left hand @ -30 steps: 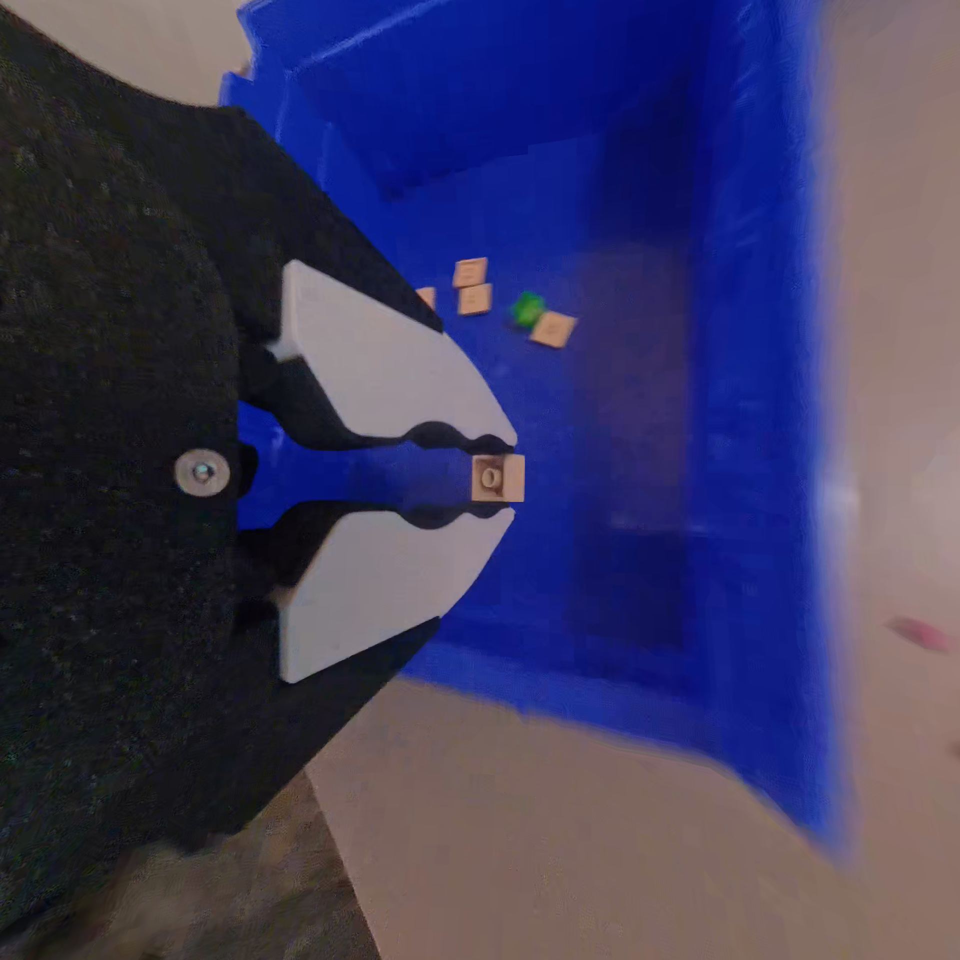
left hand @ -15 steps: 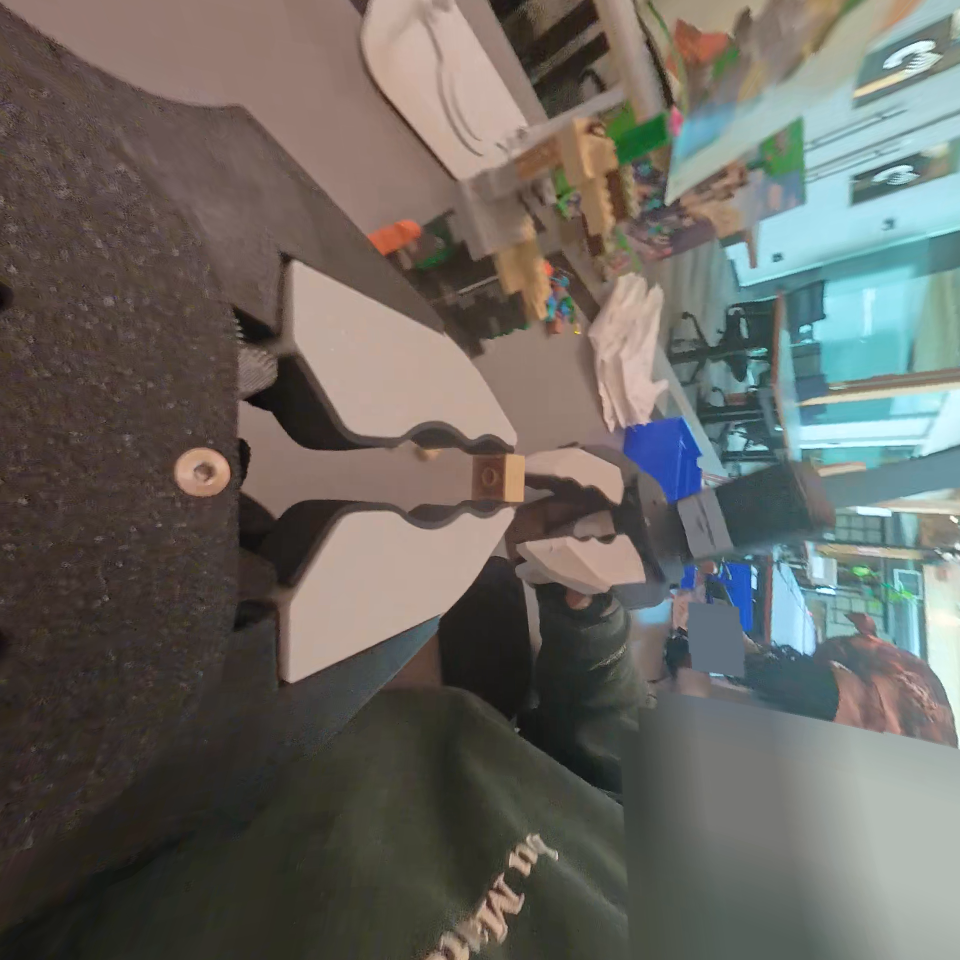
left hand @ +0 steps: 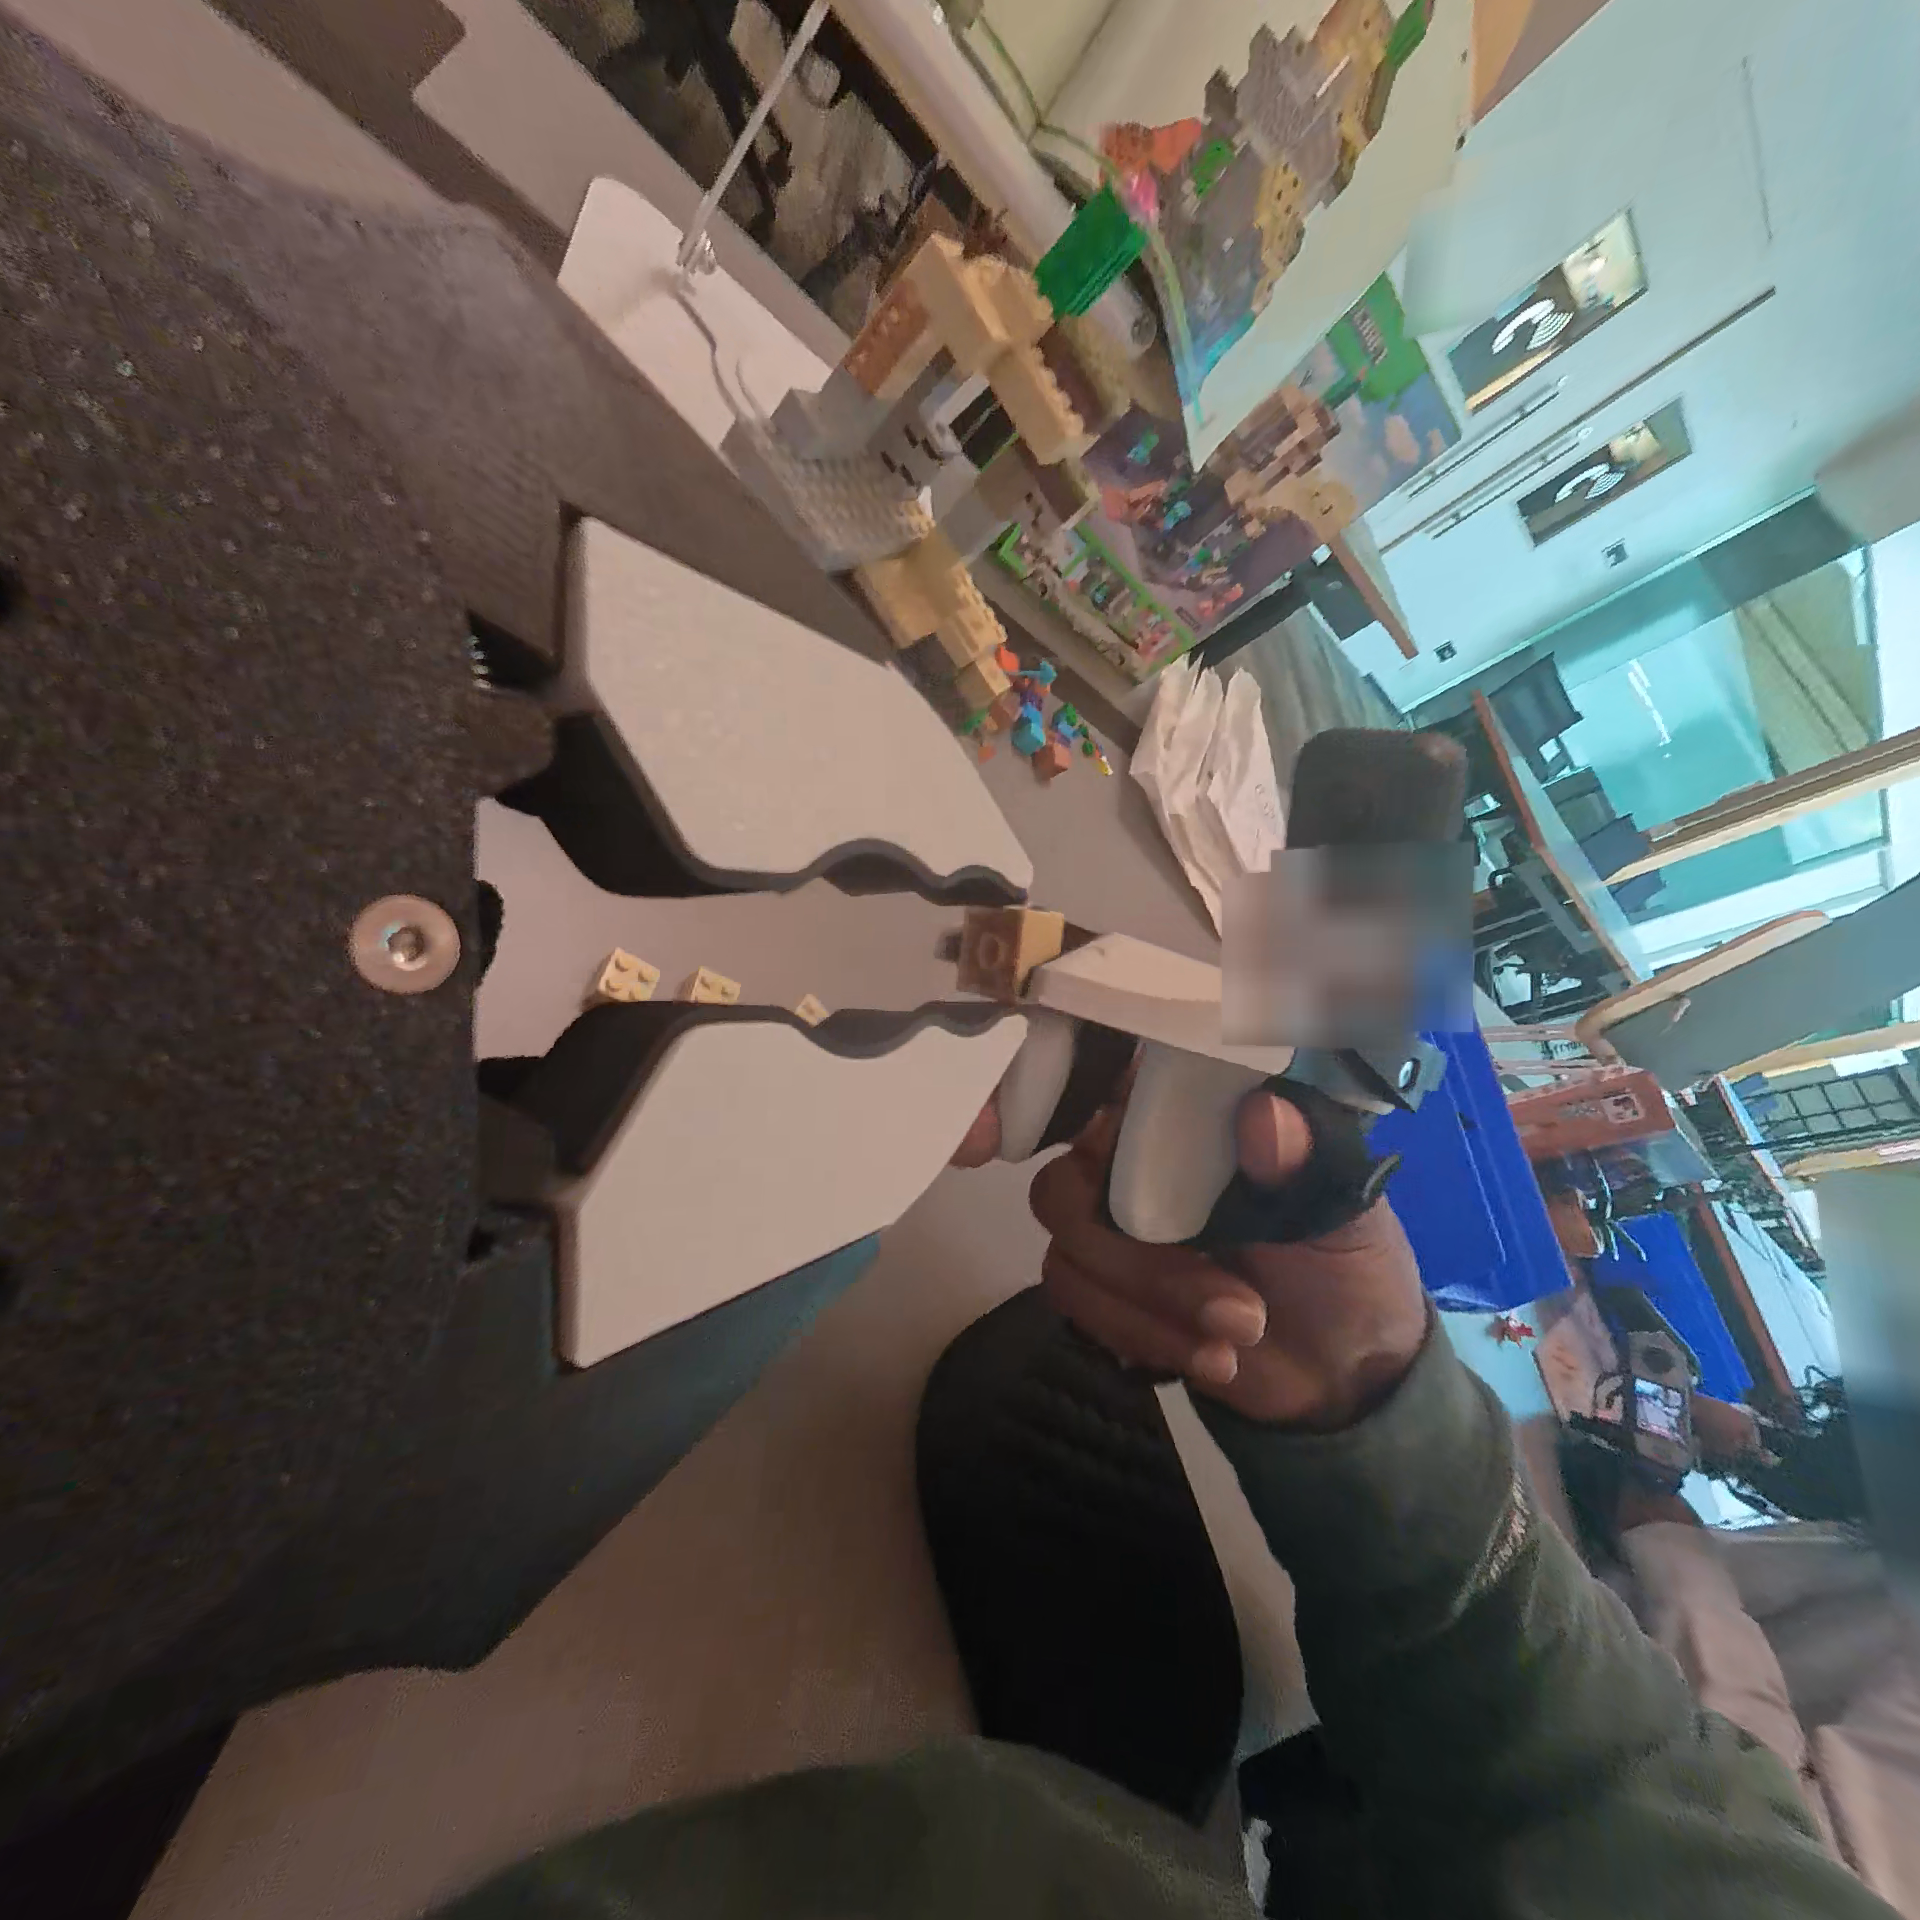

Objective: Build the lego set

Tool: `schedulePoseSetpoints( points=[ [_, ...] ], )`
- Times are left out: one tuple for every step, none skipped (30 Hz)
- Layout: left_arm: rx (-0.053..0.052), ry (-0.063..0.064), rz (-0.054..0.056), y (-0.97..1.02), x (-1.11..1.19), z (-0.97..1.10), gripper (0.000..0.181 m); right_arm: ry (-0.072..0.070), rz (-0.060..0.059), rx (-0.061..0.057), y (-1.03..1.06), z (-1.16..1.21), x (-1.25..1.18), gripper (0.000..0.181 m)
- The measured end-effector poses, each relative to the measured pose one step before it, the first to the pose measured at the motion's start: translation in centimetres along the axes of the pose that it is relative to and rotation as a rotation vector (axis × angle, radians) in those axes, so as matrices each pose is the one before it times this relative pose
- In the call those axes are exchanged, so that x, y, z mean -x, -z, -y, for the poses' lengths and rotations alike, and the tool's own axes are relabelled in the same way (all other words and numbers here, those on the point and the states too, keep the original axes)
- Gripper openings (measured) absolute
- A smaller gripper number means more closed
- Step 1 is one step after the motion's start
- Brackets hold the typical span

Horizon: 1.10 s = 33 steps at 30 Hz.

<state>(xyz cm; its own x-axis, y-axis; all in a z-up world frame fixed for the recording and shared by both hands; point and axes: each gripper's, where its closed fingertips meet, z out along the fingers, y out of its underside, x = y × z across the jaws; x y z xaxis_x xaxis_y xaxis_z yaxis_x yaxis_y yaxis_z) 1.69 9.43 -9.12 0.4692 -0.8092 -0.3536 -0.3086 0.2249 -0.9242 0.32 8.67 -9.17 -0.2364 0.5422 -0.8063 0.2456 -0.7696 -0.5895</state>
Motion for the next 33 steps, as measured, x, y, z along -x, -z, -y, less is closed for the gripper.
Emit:
schedulePoseSetpoints(
  points=[
    [0.0002,0.0327,-0.0119,0.069,-0.037,-0.227,0.018,0.0572,-0.0407,0.0561,0.564,-0.242,-0.475,0.017],
    [0.0100,0.0307,-0.0039,0.163,0.148,-0.391,0.020,0.0747,-0.0622,0.0856,0.717,-0.561,-0.816,0.017],
    [0.0177,0.0225,0.0101,0.247,0.357,-0.528,0.021,0.0868,-0.0946,0.1032,0.825,-0.880,-1.325,0.017],
    [0.0159,0.0171,0.0136,0.286,0.387,-0.534,0.021,0.0963,-0.1194,0.1215,0.802,-1.284,-1.773,0.017],
    [0.0165,0.0211,0.0111,0.256,0.347,-0.579,0.019,0.1048,-0.1304,0.1296,0.643,-1.610,-1.980,0.017],
    [0.0196,0.0230,0.0080,0.190,0.295,-0.637,0.018,0.1021,-0.1198,0.1250,0.329,-1.753,-1.806,0.017],
    [0.0208,0.0193,0.0094,0.104,0.249,-0.677,0.017,0.0925,-0.0942,0.1164,-0.008,-1.745,-1.366,0.017],
    [0.0230,0.0157,0.0072,0.005,0.190,-0.723,0.017,0.0710,-0.0545,0.0938,-0.318,-1.453,-0.712,0.017],
    [0.0263,0.0134,0.0016,-0.096,0.081,-0.758,0.016,0.0427,-0.0257,0.0671,-0.510,-1.031,-0.287,0.017],
    [0.0223,0.0084,-0.0003,-0.145,-0.007,-0.685,0.017,0.0246,-0.0120,0.0519,-0.635,-0.754,-0.113,0.017],
    [0.0155,0.0045,-0.0002,-0.168,-0.049,-0.545,0.017,0.0139,0.0041,0.0335,-0.671,-0.467,0.107,0.017],
    [0.0143,0.0041,-0.0001,-0.175,-0.054,-0.473,0.017,0.0067,0.0053,0.0204,-0.589,-0.238,0.109,0.017],
    [0.0169,0.0028,0.0004,-0.159,-0.040,-0.449,0.017,0.0090,-0.0022,0.0128,-0.464,-0.091,-0.001,0.017],
    [0.0159,-0.0006,0.0011,-0.118,-0.021,-0.404,0.017,0.0130,-0.0032,0.0138,-0.312,-0.102,-0.022,0.017],
    [0.0121,-0.0020,-0.0004,-0.065,-0.034,-0.329,0.018,0.0132,-0.0038,0.0175,-0.205,-0.126,-0.055,0.018],
    [0.0078,0.0020,-0.0036,-0.016,-0.062,-0.236,0.018,0.0097,-0.0025,0.0143,-0.145,-0.077,-0.064,0.018],
    [0.0056,0.0084,-0.0058,0.002,-0.060,-0.212,0.018,0.0056,-0.0015,0.0091,-0.094,-0.029,-0.091,0.018],
    [0.0052,0.0109,-0.0056,0.001,-0.023,-0.203,0.018,0.0030,0.0008,0.0078,-0.088,-0.031,-0.070,0.018],
    [0.0046,0.0098,-0.0029,-0.022,0.010,-0.196,0.018,0.0024,0.0025,0.0047,-0.062,-0.006,-0.043,0.018],
    [0.0031,0.0067,-0.0016,-0.032,0.001,-0.169,0.018,0.0007,0.0017,-0.0025,-0.010,0.057,-0.048,0.018],
    [0.0020,0.0046,-0.0011,-0.024,-0.018,-0.134,0.019,0.0008,0.0006,0.0018,-0.016,-0.010,-0.050,0.018],
    [0.0011,0.0041,-0.0006,-0.029,-0.038,-0.086,0.019,0.0004,0.0008,-0.0009,-0.007,0.005,-0.032,0.018],
    [0.0010,0.0035,-0.0008,-0.030,-0.040,-0.062,0.019,-0.0013,0.0004,-0.0032,-0.004,0.041,-0.027,0.018],
    [0.0014,0.0034,-0.0007,-0.039,-0.035,-0.063,0.019,-0.0025,-0.0001,-0.0033,-0.009,0.017,-0.041,0.019],
    [0.0029,0.0024,0.0003,-0.046,-0.014,-0.085,0.020,-0.0025,-0.0015,-0.0041,0.008,0.026,-0.048,0.021],
    [0.0040,0.0008,-0.0008,-0.066,-0.022,-0.109,0.020,-0.0038,0.0007,-0.0049,0.009,0.014,-0.028,0.024],
    [0.0047,0.0010,-0.0011,-0.078,-0.026,-0.121,0.020,-0.0073,0.0043,-0.0078,0.033,0.044,0.023,0.026],
    [0.0050,0.0009,-0.0001,-0.081,-0.013,-0.133,0.020,-0.0088,0.0038,-0.0120,0.080,0.098,0.048,0.028],
    [0.0049,0.0006,-0.0008,-0.068,-0.025,-0.115,0.020,-0.0083,-0.0012,-0.0167,0.168,0.156,0.000,0.028],
    [0.0028,0.0005,-0.0019,-0.058,-0.061,-0.073,0.020,-0.0089,-0.0059,-0.0201,0.226,0.195,-0.038,0.029],
    [0.0008,0.0016,-0.0007,-0.028,-0.041,-0.026,0.020,-0.0112,-0.0083,-0.0254,0.310,0.244,-0.063,0.030],
    [-0.0005,0.0023,0.0008,0.005,-0.027,0.015,0.020,-0.0130,-0.0093,-0.0337,0.361,0.325,-0.066,0.030],
    [-0.0025,0.0031,0.0004,0.057,-0.035,0.065,0.020,-0.0151,-0.0101,-0.0414,0.402,0.401,-0.067,0.030]
  ],
)
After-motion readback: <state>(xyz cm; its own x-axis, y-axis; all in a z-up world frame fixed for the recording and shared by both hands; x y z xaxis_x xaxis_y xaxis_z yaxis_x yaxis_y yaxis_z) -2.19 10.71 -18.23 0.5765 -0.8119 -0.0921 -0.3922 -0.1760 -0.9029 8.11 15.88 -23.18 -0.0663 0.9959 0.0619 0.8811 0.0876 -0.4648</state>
